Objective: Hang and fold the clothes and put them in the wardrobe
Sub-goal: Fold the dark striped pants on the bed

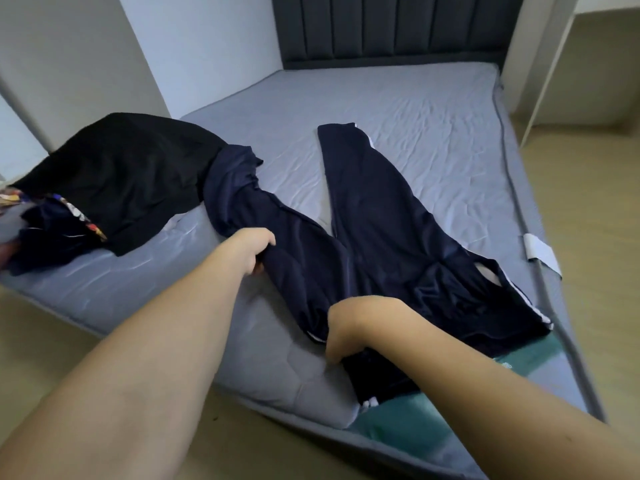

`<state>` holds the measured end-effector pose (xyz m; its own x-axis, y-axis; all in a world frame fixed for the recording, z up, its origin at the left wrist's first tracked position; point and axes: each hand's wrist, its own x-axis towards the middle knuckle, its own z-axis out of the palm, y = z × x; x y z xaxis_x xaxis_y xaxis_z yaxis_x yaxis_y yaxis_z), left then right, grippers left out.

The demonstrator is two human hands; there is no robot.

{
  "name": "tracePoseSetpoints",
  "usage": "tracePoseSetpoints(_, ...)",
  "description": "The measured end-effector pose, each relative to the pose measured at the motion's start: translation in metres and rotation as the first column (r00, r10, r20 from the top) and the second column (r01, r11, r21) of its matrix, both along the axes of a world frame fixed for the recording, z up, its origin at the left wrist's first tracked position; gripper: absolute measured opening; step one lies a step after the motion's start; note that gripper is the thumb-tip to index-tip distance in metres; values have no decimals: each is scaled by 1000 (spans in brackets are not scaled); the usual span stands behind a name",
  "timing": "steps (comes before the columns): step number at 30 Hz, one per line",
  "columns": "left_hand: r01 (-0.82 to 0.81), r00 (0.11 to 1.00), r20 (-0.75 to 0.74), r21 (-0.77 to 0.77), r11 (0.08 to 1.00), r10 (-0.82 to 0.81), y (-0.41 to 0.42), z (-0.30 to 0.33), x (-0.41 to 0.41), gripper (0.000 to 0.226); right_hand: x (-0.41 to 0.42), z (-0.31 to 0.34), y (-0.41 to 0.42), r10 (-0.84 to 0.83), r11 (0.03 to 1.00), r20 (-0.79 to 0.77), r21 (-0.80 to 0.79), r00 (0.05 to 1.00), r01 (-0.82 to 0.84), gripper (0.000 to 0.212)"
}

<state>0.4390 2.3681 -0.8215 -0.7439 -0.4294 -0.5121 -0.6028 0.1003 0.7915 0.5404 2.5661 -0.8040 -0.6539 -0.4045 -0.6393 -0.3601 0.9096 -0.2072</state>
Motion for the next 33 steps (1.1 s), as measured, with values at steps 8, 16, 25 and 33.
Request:
tracePoseSetpoints(8, 405, 872, -332, 78, 911, -359, 141, 61, -74, 10, -54, 21, 161, -370, 928, 29, 66, 929, 368, 30)
tracePoseSetpoints(16, 541, 558, 199, -824, 171, -806, 187, -29, -43, 39, -62, -3, 208, -596, 801, 195, 74, 779, 594, 46)
tracePoseSetpoints(25, 50, 977, -201, -124, 991, -74, 182, -62, -1, 65, -81, -30, 221, -494, 868, -239, -81, 836, 490, 41)
tracePoseSetpoints(33, 194, 964, -92, -402, 895, -251, 180, -51, -10, 31, -83, -41, 230, -597, 768, 1, -286, 802, 573, 54)
